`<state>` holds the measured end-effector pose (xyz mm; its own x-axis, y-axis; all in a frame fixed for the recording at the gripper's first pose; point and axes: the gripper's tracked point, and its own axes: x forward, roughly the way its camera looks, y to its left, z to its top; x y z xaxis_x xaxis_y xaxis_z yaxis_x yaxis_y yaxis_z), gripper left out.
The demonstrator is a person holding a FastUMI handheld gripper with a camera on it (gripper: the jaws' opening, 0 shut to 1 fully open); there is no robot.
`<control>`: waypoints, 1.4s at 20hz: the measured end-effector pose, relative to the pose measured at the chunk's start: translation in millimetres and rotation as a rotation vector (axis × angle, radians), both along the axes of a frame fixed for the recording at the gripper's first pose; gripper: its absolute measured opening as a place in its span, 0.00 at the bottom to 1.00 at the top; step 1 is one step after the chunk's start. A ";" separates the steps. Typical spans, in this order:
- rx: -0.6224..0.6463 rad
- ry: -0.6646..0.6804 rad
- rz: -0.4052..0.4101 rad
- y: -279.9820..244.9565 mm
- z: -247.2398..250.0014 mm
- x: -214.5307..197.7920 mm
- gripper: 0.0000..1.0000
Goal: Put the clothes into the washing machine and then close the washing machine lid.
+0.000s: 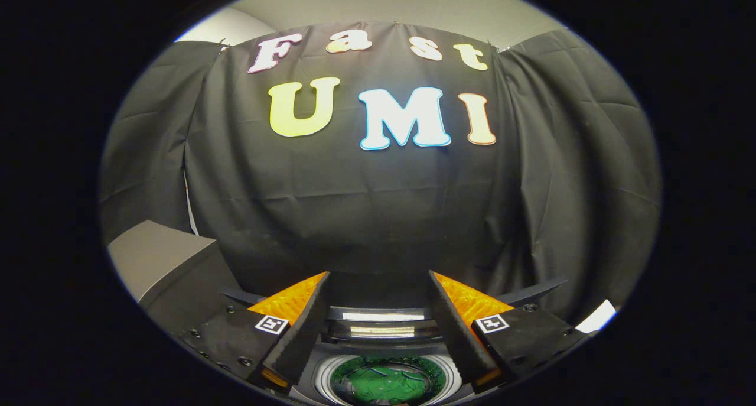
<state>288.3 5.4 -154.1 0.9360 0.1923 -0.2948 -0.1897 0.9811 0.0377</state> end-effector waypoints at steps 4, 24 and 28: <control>0.008 0.005 0.006 -3.0 -6.5 -19.3 0.99; 0.047 -0.010 0.007 -19.5 -12.5 -109.4 0.98; 0.062 -0.059 -0.015 -21.2 22.5 -138.4 0.98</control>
